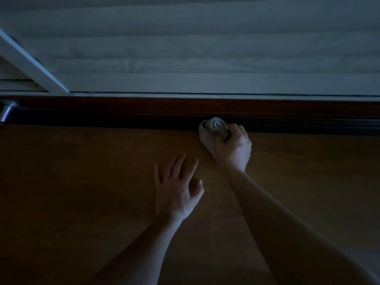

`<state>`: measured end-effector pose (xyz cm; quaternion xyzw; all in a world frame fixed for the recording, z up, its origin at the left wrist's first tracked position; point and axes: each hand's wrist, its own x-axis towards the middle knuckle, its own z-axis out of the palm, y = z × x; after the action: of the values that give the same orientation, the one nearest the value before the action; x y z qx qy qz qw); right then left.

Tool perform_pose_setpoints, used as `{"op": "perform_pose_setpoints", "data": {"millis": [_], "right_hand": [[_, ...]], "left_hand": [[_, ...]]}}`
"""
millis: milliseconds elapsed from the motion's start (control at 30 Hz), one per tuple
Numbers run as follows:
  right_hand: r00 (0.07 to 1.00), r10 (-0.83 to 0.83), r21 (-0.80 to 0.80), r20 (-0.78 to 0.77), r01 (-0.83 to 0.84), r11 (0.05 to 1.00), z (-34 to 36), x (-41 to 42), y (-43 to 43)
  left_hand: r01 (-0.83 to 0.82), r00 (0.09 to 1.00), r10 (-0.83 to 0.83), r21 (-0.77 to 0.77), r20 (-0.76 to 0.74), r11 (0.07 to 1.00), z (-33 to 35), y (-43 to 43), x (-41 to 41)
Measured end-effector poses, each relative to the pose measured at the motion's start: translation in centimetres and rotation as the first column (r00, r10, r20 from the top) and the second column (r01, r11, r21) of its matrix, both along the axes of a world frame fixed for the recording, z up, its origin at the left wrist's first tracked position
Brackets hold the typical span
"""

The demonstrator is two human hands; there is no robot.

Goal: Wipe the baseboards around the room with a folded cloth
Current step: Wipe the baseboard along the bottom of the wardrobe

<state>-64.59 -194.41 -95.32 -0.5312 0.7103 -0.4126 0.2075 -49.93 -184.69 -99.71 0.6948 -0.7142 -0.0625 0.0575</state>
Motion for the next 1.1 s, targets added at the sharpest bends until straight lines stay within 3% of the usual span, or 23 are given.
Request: {"op": "perform_pose_setpoints", "data": {"millis": [100, 300, 467, 933, 1100], "right_hand": [[0.996, -0.077, -0.002, -0.041, 0.077, 0.997, -0.7, -1.3, 0.1], [0.996, 0.038, 0.011, -0.079, -0.037, 0.999, -0.2, -1.7, -0.3], [0.990, -0.108, -0.003, -0.092, 0.108, 0.994, -0.8, -4.6, 0.2], [0.993, 0.002, 0.008, -0.122, -0.001, 1.000, -1.0, -3.9, -0.4], [0.981, -0.136, -0.004, -0.140, 0.137, 0.991, -0.6, -8.5, 0.4]], "left_hand": [[-0.009, 1.000, 0.008, 0.006, 0.005, 1.000, 0.2, -0.1, -0.3], [-0.017, 1.000, 0.017, -0.008, -0.018, 1.000, 0.4, -0.1, -0.5], [-0.019, 1.000, 0.019, -0.039, -0.006, 0.999, -0.2, -0.1, -0.4], [-0.021, 1.000, 0.022, -0.064, 0.016, 0.998, -0.6, -0.2, -0.4], [-0.019, 1.000, 0.020, -0.080, 0.010, 0.997, -0.8, -0.1, -0.2]]}}
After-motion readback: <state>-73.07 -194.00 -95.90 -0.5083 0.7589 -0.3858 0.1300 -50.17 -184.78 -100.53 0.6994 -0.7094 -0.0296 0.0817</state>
